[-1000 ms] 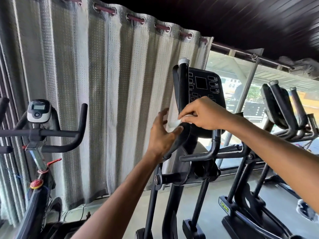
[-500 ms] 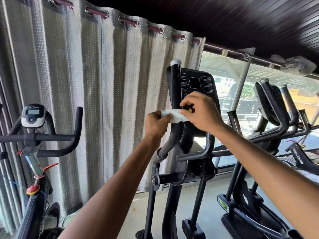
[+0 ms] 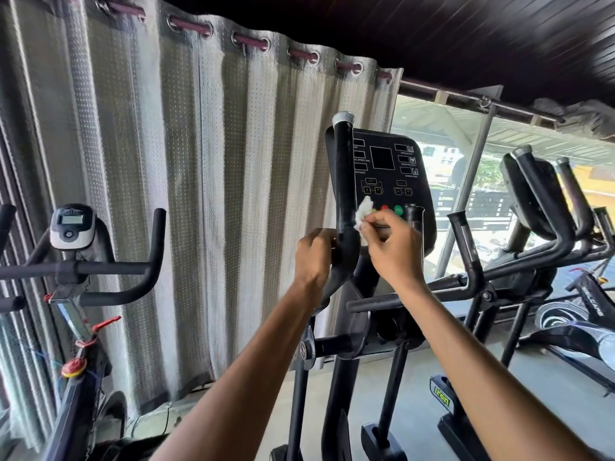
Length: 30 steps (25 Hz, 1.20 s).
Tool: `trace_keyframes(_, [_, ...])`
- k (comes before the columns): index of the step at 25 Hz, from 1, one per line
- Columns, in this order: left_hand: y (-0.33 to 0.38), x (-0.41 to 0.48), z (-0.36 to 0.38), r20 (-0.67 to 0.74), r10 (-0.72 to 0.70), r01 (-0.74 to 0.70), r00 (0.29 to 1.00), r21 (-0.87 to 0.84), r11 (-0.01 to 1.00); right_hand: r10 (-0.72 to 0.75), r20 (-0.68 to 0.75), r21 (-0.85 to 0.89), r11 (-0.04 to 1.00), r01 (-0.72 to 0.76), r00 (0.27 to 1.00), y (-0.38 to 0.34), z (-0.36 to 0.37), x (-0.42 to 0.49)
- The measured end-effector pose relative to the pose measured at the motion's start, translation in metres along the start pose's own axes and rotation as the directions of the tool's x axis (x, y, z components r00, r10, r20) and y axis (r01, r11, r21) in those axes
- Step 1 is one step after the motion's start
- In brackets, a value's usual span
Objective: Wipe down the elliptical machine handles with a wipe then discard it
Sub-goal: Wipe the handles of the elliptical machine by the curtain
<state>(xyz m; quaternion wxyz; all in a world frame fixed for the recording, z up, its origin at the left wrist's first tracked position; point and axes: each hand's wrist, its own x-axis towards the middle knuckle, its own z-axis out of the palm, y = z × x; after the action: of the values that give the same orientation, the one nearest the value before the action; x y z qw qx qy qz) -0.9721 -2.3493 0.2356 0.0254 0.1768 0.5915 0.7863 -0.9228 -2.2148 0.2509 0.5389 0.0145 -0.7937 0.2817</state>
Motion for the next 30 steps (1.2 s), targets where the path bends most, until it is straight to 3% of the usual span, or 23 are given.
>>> trace_keyframes(2, [-0.007,0.001,0.0,0.006,0.009,-0.009,1.0,0.064,0.998,0.35,0.108,0.336,0.868,-0.365,0.931,0.008,0.009,-0.003])
trace_keyframes(3, [-0.009,0.0,0.0,0.026,0.002,-0.004,1.0,0.081,0.997,0.421,0.167,0.429,0.783,-0.45,0.892,0.011,0.012,-0.003])
trace_keyframes(4, [-0.011,-0.001,0.001,0.04,-0.009,0.005,0.999,0.095,0.995,0.416,0.177,0.434,0.78,-0.45,0.892,0.012,0.012,-0.004])
trace_keyframes(5, [-0.011,-0.004,0.001,0.043,-0.017,0.012,0.999,0.1,0.995,0.353,0.139,0.379,0.844,-0.379,0.925,0.011,0.011,-0.005])
trace_keyframes(7, [-0.014,-0.006,-0.001,0.04,-0.048,0.046,0.998,0.064,0.997,0.066,0.037,0.176,0.982,-0.072,0.997,0.003,0.004,-0.009])
trace_keyframes(9, [-0.019,-0.006,-0.003,0.051,-0.066,0.064,0.997,0.026,0.998,-0.259,0.024,0.007,0.966,0.259,0.966,-0.003,-0.004,-0.011])
trace_keyframes(11, [-0.024,-0.005,-0.005,0.062,-0.046,0.045,0.997,0.027,0.999,-0.447,0.114,-0.152,0.875,0.46,0.887,-0.011,-0.007,-0.002])
trace_keyframes(13, [-0.027,-0.005,-0.006,0.071,-0.019,0.016,0.997,0.048,0.999,-0.494,0.222,-0.334,0.771,0.542,0.84,-0.024,-0.002,0.009])
trace_keyframes(15, [-0.025,-0.005,-0.009,0.108,-0.025,0.019,0.994,0.064,0.998,-0.407,0.357,-0.507,0.671,0.54,0.841,-0.05,0.012,0.012])
trace_keyframes(17, [-0.021,-0.008,-0.014,0.15,-0.011,-0.001,0.989,0.082,0.997,-0.344,0.48,-0.56,0.588,0.584,0.807,-0.071,0.022,0.008])
trace_keyframes(19, [-0.022,-0.008,-0.02,0.221,0.005,-0.034,0.975,0.126,0.991,-0.356,0.507,-0.536,0.583,0.611,0.785,-0.068,0.019,0.005])
trace_keyframes(21, [-0.028,-0.002,-0.023,0.262,0.009,-0.066,0.965,0.209,0.976,-0.356,0.362,-0.488,0.715,0.501,0.862,-0.049,0.007,0.001])
trace_keyframes(23, [-0.035,0.004,-0.024,0.248,-0.029,-0.028,0.968,0.223,0.974,-0.297,0.114,-0.338,0.886,0.318,0.948,-0.031,-0.002,-0.013])
trace_keyframes(25, [-0.037,0.004,-0.022,0.228,-0.04,-0.009,0.973,0.208,0.978,-0.108,-0.063,-0.123,0.987,0.1,0.992,-0.024,0.0,-0.03])
trace_keyframes(28, [-0.036,-0.001,-0.021,0.212,-0.055,0.013,0.976,0.197,0.98,0.248,-0.095,0.138,0.962,-0.234,0.964,-0.017,0.01,-0.039])
trace_keyframes(30, [-0.033,-0.003,-0.02,0.209,-0.067,0.033,0.976,0.159,0.987,0.284,-0.104,0.183,0.947,-0.262,0.953,-0.019,0.01,-0.042])
